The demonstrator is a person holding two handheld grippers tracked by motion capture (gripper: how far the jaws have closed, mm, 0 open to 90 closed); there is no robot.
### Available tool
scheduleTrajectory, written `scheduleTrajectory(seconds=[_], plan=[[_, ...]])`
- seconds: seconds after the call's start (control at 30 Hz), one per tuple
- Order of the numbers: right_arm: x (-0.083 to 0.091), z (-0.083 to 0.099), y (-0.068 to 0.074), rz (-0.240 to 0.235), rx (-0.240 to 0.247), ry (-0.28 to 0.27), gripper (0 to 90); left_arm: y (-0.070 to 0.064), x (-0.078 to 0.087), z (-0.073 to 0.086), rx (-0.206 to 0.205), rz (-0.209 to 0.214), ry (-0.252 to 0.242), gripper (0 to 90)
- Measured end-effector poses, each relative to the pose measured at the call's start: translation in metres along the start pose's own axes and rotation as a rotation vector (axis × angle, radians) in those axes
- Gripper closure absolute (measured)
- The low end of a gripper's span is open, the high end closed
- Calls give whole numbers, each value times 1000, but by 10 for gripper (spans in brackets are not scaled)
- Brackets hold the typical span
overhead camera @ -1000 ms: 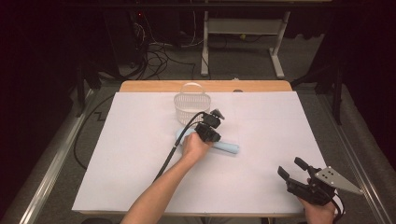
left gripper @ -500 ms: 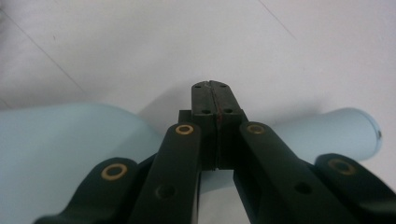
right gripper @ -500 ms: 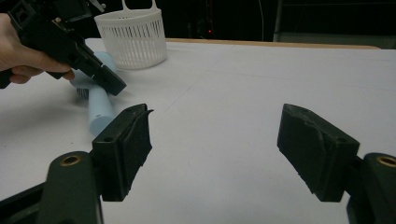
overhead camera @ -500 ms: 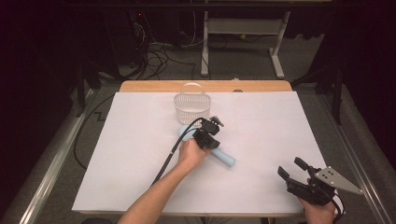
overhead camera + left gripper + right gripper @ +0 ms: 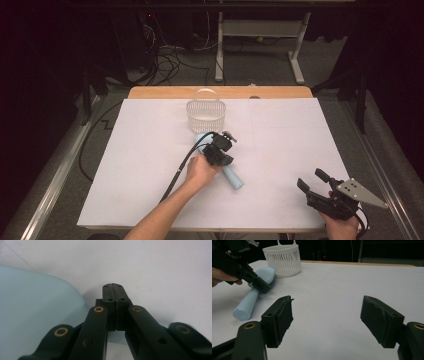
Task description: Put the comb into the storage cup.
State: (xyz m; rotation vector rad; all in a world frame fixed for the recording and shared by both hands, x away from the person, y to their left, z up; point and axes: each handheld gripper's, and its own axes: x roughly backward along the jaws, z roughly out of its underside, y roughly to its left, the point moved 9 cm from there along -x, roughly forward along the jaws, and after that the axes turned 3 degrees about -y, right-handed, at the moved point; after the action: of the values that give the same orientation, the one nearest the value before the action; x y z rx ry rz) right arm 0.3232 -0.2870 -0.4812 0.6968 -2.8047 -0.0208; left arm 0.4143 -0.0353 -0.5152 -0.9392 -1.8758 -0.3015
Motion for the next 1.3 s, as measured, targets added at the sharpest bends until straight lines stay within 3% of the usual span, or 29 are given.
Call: scheduleTrajectory(seconds=[0.77,1.3], plan=[[-1,0,1,-1,2,1,264,-11,11,18,-40,21,-13,882],[-1,0,1,-1,3,4,264,-8,25,44,-33,20,-11,882]])
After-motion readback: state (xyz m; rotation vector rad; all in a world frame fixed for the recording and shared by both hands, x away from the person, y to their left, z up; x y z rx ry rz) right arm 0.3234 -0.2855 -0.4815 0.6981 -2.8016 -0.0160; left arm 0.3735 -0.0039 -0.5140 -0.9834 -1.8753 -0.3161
